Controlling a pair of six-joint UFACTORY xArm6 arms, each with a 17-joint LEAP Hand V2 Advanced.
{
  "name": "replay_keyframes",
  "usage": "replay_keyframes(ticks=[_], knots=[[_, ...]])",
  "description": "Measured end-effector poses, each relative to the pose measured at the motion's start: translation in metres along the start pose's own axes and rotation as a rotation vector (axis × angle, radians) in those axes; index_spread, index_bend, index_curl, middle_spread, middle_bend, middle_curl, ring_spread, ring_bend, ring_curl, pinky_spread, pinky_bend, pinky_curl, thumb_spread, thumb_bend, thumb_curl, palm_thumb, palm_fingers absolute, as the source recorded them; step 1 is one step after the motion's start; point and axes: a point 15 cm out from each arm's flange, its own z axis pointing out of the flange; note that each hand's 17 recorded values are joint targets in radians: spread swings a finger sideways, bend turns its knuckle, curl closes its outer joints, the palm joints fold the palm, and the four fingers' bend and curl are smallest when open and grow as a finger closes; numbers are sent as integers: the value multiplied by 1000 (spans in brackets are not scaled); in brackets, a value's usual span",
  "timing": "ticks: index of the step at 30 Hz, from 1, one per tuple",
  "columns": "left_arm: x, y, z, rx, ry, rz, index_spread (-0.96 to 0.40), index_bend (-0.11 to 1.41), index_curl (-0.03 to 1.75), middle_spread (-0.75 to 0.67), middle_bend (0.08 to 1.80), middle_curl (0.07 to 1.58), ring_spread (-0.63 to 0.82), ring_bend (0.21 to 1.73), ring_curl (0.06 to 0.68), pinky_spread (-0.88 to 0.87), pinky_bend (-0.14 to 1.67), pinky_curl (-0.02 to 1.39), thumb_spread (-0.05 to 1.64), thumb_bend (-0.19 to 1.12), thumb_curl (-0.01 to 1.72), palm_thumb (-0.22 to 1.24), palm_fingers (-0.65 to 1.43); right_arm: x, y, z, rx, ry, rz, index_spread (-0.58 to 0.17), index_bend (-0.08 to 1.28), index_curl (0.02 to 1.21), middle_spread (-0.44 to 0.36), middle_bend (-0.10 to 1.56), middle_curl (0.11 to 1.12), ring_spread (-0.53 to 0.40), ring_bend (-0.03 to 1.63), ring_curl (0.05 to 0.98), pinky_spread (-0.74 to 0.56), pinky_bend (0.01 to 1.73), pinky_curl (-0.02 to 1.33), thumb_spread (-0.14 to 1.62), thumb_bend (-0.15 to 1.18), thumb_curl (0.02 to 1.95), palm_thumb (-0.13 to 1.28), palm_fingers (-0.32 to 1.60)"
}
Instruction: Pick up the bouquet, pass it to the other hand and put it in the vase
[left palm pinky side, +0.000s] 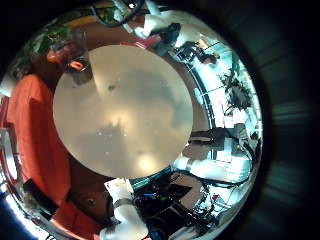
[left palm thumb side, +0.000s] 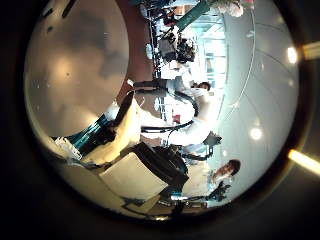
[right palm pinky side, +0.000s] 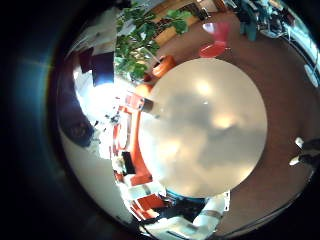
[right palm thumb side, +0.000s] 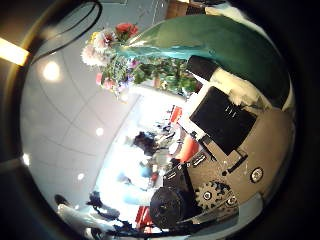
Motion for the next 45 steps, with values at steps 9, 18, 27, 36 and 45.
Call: replay_keyframes(ticks=[9,18,27,36,45], knots=[[57,-43,-13,115,316,64,158,145,306,253,281,374,443,579,230,455,207,309,1065,-30,344,404,227,-52,17,37,-169,-247,-53,-235,1144,934,-153,1303,911,-190,1437,720,-209,1245,875,955,9,1130,1142,1127],[87,-59,-22,160,470,123,192,151,284,264,297,381,447,609,225,451,237,325,1023,-33,343,347,195,-66,37,69,-310,-345,-50,-231,1153,925,-151,1309,901,-190,1438,718,-212,1232,895,948,-3,1168,1135,1128],[116,-61,-19,123,580,135,219,158,278,288,315,384,453,620,217,452,260,332,977,-31,342,326,192,-76,54,105,-434,-404,-51,-228,1159,918,-150,1313,893,-190,1440,716,-215,1223,911,943,-3,1197,1131,1127],[140,-65,-15,54,673,121,168,164,280,163,435,430,309,665,219,258,324,357,956,-28,341,330,356,-78,64,126,-525,-394,-65,-227,1167,911,-149,1317,887,-190,1441,714,-218,1214,925,941,-3,1222,1127,1127],[149,-67,-19,-22,759,70,-56,205,348,-147,670,554,-159,864,267,-184,613,444,952,-8,358,419,971,-58,69,141,-586,-302,-64,-226,1177,908,-148,1320,883,-190,1446,712,-219,1213,940,941,-4,1239,1124,1126]])
